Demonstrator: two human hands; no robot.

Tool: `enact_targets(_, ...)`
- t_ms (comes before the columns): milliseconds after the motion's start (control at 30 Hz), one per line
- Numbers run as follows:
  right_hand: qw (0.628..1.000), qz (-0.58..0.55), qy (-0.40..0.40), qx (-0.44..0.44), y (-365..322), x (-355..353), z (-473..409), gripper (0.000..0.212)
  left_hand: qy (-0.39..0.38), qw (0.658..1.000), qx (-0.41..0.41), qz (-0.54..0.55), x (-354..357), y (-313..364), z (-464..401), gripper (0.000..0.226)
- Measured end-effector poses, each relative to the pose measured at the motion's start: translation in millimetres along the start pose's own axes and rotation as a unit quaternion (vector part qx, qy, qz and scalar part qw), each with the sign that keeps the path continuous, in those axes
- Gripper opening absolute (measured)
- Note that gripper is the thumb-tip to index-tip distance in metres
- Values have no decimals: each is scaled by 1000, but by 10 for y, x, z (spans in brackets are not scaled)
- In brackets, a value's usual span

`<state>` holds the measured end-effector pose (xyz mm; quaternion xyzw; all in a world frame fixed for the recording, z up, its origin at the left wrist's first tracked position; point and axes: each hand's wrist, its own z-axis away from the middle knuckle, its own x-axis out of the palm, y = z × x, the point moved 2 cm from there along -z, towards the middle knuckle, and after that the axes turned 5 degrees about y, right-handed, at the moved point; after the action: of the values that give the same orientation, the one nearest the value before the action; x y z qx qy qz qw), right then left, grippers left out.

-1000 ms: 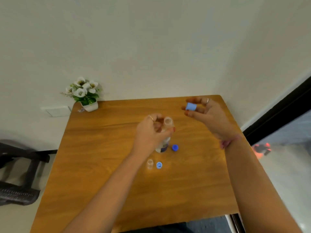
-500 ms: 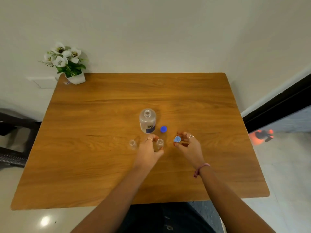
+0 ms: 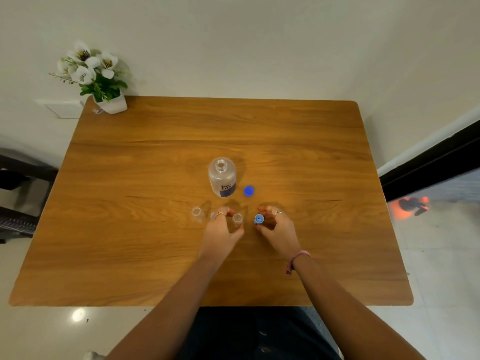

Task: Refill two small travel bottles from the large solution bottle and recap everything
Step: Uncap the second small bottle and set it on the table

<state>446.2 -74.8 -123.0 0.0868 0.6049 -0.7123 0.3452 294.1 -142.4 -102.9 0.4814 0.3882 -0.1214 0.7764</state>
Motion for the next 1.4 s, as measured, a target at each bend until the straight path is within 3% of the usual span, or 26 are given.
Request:
enact_targets(533, 1000, 20, -21, 9, 36, -7, -27, 56, 16, 1000, 15, 0, 70, -47, -13, 43)
enact_targets(800, 998, 23, -49, 7, 57, -43, -52, 63, 18, 1000, 15, 13, 67, -56, 24, 58)
enact_targets(967, 992, 33, -117, 28, 32, -172, -123, 73, 41, 997, 57, 36, -79, -59, 165, 66)
enact_targets(1133, 988, 3, -153, 10, -153, -438, -258, 65, 85, 986, 122, 70, -330, -164, 393, 64)
enact_targets(1300, 990, -35, -131, -44, -569, -488, -486, 60, 163, 978, 74, 110, -603, -338, 321, 67)
enact_targets(1400, 989, -35, -132, -63, -786, -325, -602, 67, 142, 984, 41, 101, -674, -439, 212, 77)
